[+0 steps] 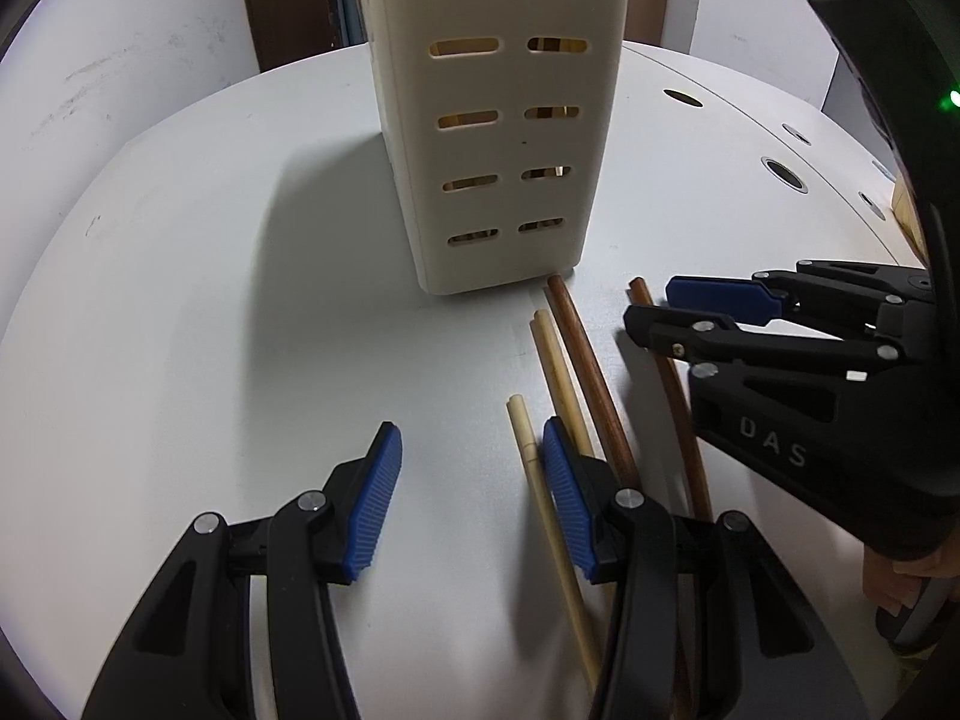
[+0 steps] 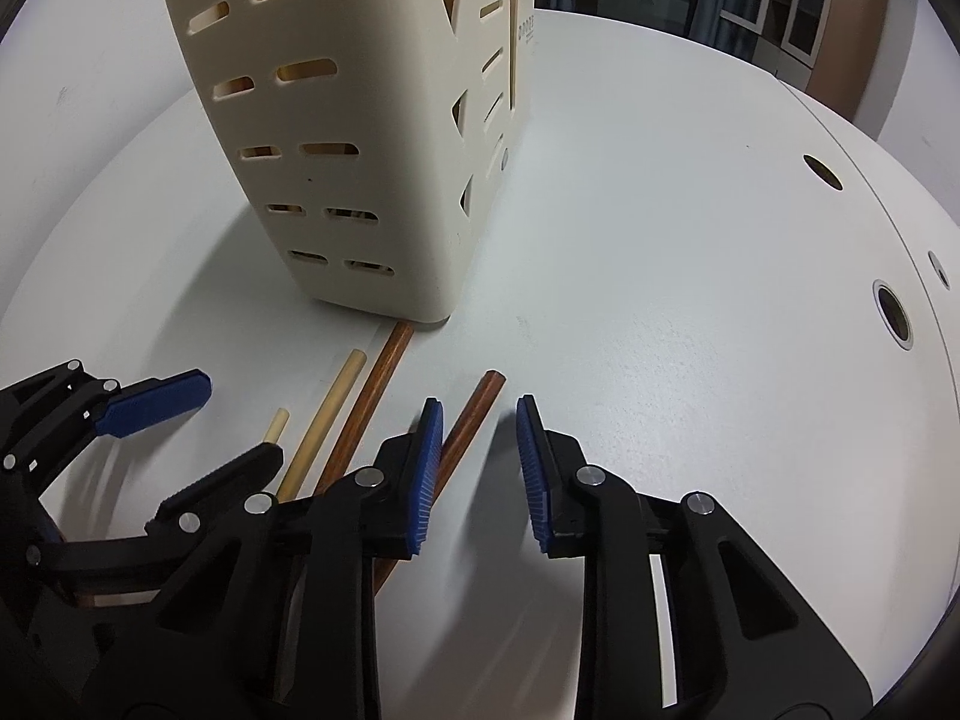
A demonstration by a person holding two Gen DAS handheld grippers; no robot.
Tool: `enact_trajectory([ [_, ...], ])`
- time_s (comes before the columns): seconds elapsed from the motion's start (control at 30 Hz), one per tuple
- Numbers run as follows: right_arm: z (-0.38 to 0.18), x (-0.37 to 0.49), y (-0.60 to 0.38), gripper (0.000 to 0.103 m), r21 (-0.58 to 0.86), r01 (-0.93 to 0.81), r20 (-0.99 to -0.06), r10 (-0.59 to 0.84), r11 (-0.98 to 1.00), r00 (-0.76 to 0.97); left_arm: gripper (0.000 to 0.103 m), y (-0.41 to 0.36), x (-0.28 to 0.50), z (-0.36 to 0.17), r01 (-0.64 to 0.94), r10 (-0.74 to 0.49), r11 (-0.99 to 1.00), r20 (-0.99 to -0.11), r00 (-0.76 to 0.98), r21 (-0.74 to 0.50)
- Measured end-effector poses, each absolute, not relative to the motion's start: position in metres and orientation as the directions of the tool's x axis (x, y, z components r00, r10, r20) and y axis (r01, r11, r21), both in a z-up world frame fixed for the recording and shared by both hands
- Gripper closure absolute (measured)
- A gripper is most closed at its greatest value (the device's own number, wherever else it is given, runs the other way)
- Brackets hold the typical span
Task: Organize utensils
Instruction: 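Lower left tool onto a light chopstick while right tool closes on a dark one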
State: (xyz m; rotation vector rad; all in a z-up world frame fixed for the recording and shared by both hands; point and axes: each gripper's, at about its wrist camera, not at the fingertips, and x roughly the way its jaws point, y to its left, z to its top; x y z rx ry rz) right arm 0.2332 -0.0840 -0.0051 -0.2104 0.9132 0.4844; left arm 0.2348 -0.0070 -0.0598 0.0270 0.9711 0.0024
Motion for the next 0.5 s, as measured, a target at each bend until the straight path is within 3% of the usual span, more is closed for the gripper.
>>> enact_trajectory([
  [0.13,-0.005,0.23,-0.087,0.085,0.032,-0.489,-0.8,0.315,0.872,0.511,0.058,-0.004,0.237,-0.06,0.02,0.01,0.999,-0.832,0.554,0.026],
  [0.3,-0.005,0.225,-0.088,0.089,0.033,-0.488,-0.798,0.317,0.872,0.513,0.082,0.001,0.239,-0.06,0.024,0.007,0.999,-0.836,0.549,0.024],
  [0.5,-0.005,0.224,-0.087,0.095,0.05,-0.494,-0.795,0.334,0.868,0.506,0.096,0.01,0.238,-0.06,0.012,0.015,1.0,-0.836,0.549,0.026],
])
